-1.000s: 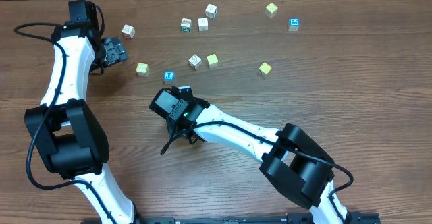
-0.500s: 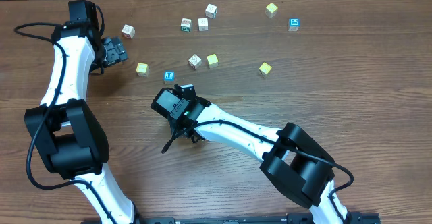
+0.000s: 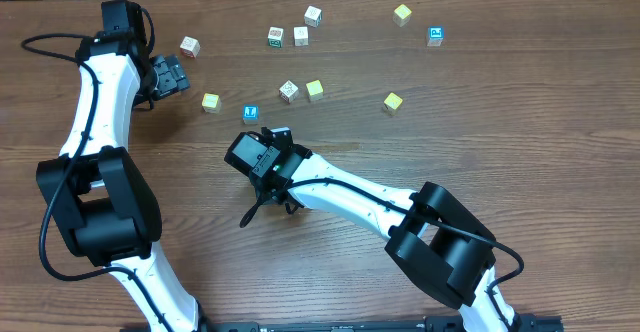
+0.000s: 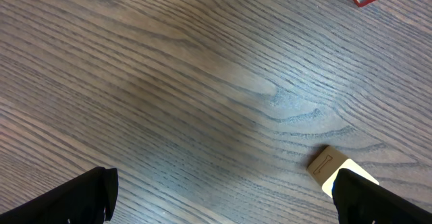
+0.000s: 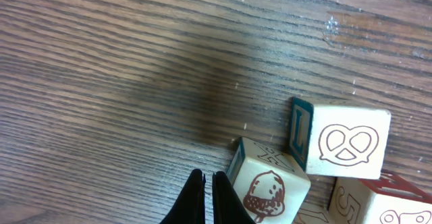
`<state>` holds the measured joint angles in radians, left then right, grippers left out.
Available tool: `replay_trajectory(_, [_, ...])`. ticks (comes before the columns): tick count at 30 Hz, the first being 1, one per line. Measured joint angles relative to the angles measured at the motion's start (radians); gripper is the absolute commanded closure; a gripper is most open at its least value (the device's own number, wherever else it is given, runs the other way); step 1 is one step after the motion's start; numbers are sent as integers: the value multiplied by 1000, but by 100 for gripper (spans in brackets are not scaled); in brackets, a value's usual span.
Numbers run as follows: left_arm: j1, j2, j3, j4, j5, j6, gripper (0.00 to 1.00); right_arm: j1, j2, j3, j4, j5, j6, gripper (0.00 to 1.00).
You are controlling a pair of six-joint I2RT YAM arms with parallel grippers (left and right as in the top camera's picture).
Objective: Form a circle
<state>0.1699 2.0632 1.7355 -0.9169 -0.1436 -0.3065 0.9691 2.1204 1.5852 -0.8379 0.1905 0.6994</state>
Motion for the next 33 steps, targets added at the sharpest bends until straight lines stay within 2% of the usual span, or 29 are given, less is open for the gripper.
replay_trajectory(33, [0,0,0,0,0,0,0,0,0,0,8,0,3,96])
